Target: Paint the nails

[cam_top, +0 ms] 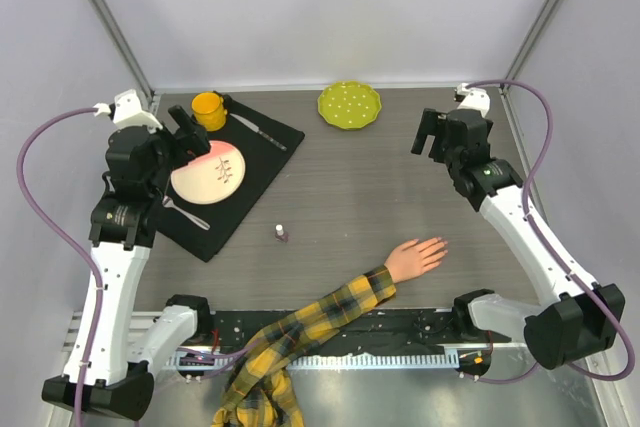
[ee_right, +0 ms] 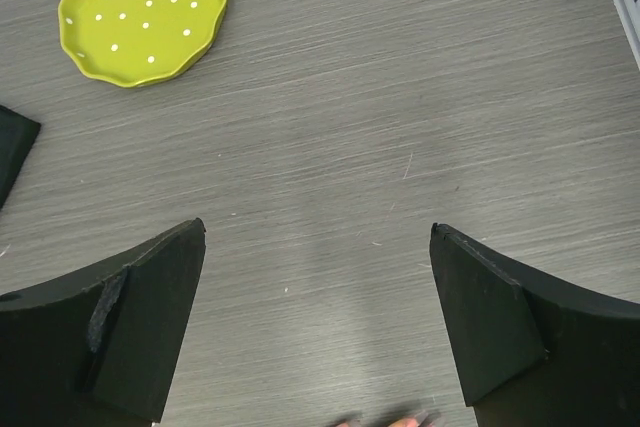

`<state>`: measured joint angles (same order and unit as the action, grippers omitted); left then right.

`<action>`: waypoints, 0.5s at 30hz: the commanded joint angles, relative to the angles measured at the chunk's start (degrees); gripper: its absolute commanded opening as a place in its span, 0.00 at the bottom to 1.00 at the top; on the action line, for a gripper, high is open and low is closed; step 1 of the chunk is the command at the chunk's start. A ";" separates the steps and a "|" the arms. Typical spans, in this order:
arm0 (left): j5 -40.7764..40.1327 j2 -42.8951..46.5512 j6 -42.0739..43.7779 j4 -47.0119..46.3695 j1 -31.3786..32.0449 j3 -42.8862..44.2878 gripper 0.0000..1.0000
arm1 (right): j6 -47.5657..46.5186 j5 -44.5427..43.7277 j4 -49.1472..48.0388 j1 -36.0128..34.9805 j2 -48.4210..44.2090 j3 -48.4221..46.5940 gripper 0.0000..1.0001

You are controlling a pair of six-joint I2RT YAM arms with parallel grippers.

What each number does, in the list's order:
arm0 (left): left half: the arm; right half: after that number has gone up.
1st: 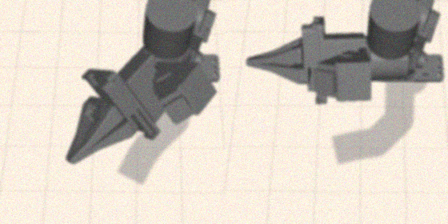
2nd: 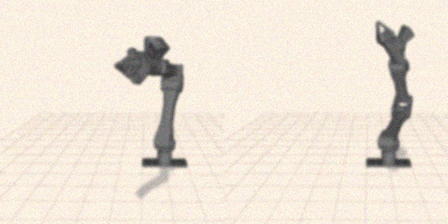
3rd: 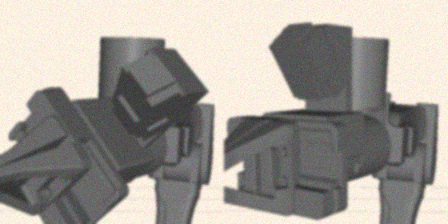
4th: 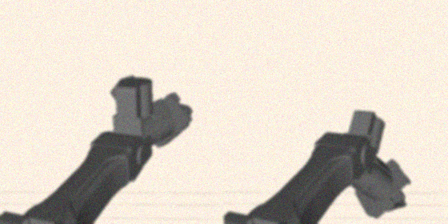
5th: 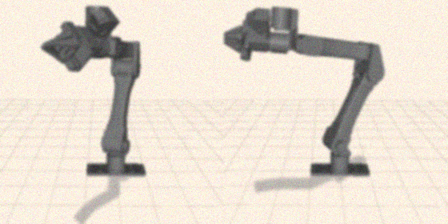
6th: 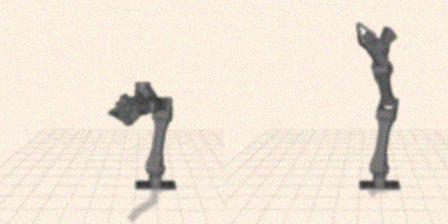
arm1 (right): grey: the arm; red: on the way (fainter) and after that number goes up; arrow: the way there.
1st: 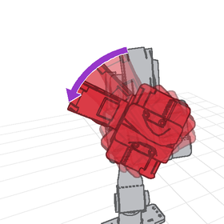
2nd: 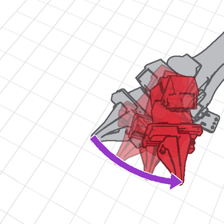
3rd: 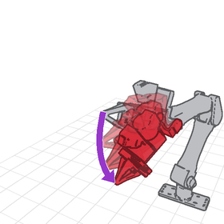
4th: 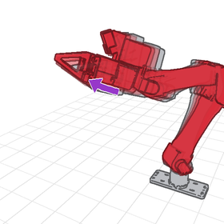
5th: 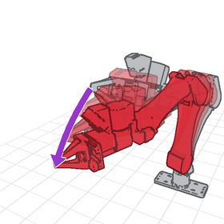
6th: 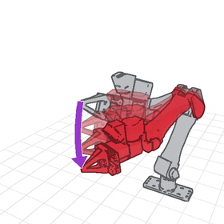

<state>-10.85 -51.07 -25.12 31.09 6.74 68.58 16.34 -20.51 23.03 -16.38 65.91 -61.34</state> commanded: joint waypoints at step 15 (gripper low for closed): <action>-8.56 5.54 -3.36 4.23 0.29 -6.08 1.00 | -6.58 12.34 -8.08 -29.66 20.21 -7.65 0.93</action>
<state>-15.81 -47.68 -28.29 33.78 6.79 63.61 12.99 -12.29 19.90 -40.75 82.72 -66.02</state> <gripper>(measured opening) 0.996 0.938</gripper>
